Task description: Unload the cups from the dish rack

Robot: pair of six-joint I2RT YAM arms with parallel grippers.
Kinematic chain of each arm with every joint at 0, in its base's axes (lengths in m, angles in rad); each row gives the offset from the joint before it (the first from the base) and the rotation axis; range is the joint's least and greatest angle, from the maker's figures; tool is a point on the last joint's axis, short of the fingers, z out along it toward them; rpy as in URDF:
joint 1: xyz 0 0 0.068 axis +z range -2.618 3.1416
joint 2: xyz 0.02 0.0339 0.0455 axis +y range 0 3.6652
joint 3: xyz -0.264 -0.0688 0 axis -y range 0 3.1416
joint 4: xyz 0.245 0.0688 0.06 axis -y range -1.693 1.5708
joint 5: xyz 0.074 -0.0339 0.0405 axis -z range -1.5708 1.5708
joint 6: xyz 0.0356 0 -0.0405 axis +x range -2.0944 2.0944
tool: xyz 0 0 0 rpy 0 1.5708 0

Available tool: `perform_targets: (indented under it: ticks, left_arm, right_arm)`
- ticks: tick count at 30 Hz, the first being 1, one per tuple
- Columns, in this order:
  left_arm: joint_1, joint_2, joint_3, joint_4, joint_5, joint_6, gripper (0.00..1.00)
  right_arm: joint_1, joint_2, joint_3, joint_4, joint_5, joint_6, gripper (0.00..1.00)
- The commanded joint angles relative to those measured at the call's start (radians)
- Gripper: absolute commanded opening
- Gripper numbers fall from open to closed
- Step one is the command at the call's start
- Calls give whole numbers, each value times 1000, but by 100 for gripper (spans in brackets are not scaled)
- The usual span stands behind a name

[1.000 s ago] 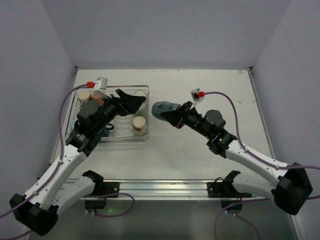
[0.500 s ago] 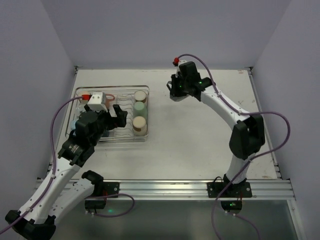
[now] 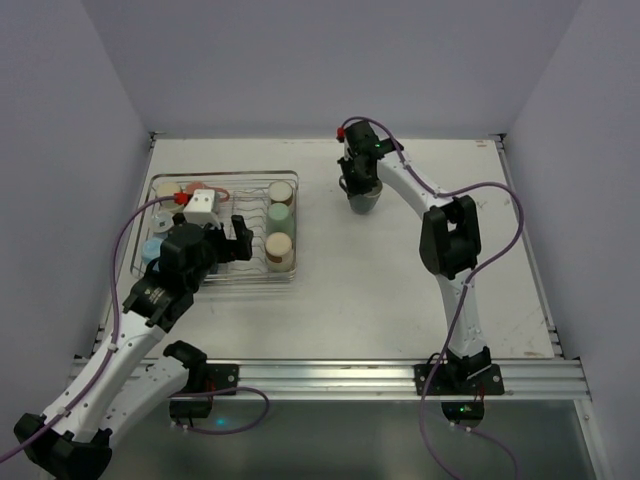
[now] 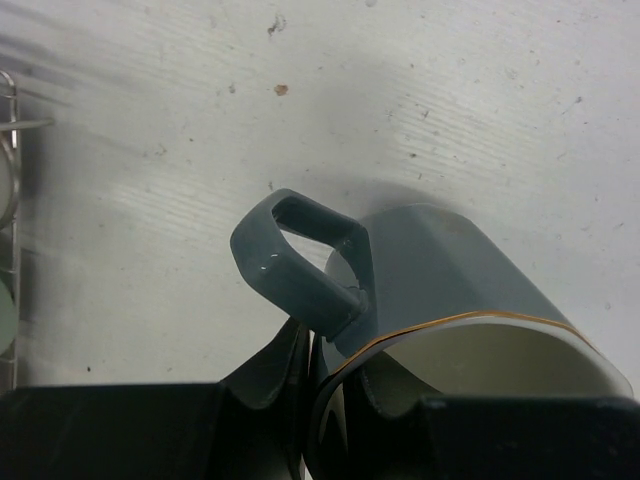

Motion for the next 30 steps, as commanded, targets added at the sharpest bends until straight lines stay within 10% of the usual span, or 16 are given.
perform_targets:
  ticks: [1, 5, 13, 20, 30]
  left_arm:
    - [4, 3, -3, 17, -29, 31, 100]
    - [11, 46, 34, 6, -61, 31, 100]
    - [11, 184, 192, -40, -122, -3, 100]
    - [62, 370, 319, 4, -170, -50, 100]
    - [304, 572, 402, 92, -188, -119, 100]
  right_arm:
    - [-25, -1, 77, -21, -6, -47, 0]
    - [-26, 12, 75, -11, -34, -44, 4]
    - [-25, -122, -16, 57, -40, -43, 59]
    - [-25, -364, -203, 164, -133, -17, 79]
    - [-26, -731, -635, 489, -362, 62, 82]
